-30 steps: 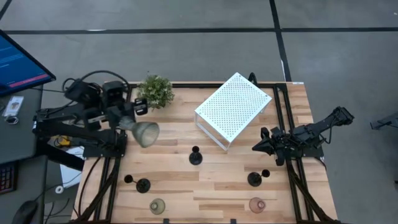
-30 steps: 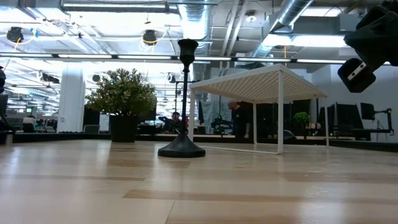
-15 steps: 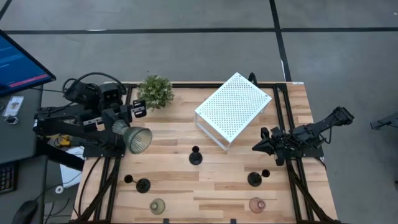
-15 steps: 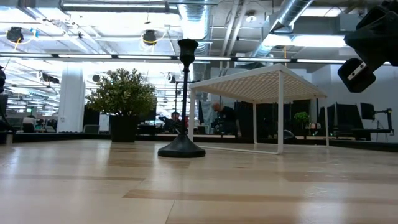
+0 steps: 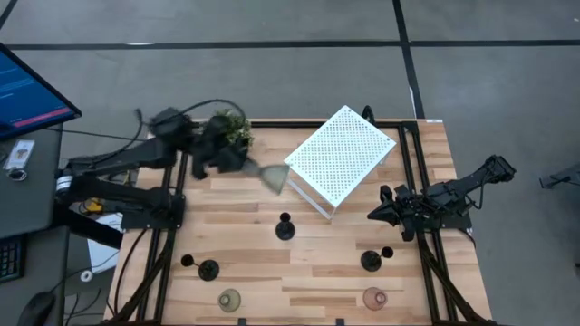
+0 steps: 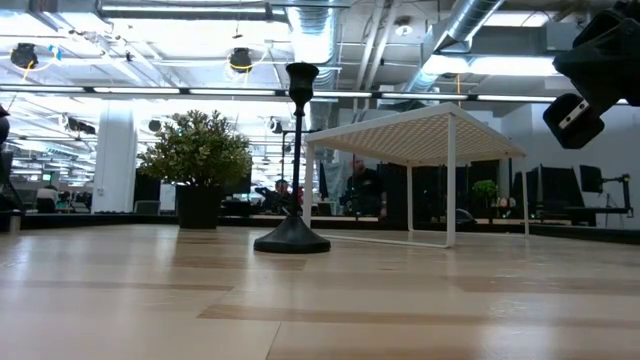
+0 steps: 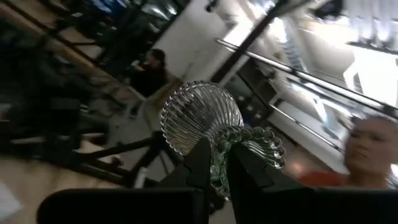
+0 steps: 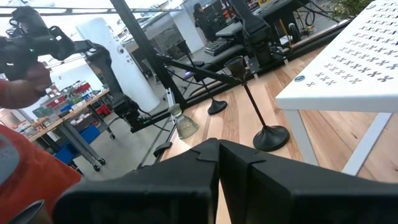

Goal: Pick & Place candle stick holders
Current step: Put the top green glass candle holder on the shelf

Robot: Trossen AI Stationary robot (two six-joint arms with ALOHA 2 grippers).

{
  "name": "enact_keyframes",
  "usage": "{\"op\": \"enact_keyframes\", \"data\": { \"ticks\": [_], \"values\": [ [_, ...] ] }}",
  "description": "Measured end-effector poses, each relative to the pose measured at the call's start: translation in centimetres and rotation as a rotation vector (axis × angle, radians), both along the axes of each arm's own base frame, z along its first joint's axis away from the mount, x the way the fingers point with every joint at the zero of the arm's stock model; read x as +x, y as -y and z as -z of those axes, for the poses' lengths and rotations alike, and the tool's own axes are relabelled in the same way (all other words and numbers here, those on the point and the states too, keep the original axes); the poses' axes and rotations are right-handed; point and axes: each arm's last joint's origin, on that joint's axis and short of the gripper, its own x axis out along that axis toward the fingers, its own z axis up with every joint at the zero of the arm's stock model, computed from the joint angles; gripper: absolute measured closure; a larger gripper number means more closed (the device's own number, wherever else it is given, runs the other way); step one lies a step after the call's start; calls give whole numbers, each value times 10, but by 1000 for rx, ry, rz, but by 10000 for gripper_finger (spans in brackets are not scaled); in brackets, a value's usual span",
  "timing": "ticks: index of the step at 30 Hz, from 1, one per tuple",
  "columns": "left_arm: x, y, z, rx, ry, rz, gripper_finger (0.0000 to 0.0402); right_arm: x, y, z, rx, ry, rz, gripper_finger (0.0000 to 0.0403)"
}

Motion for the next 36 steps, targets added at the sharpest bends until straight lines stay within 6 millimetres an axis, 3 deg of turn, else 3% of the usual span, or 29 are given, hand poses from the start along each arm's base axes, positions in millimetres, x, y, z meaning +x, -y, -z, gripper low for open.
{"op": "enact_keyframes", "data": {
  "ticks": [7, 17, 21, 28, 36],
  "values": [
    [37, -38, 3, -13, -69, -72, 372, 0, 0, 0, 0, 0, 0, 401],
    [64, -87, -30, 60, -46, -337, 372, 0, 0, 0, 0, 0, 0, 401],
    [69, -96, -44, 128, -39, -492, 372, 0, 0, 0, 0, 0, 0, 401],
    [73, -111, -44, 199, -131, -761, 372, 0, 0, 0, 0, 0, 0, 401],
    [91, -126, -37, 232, -284, -807, 372, 0, 0, 0, -1, 0, 0, 401]
  ]
}}
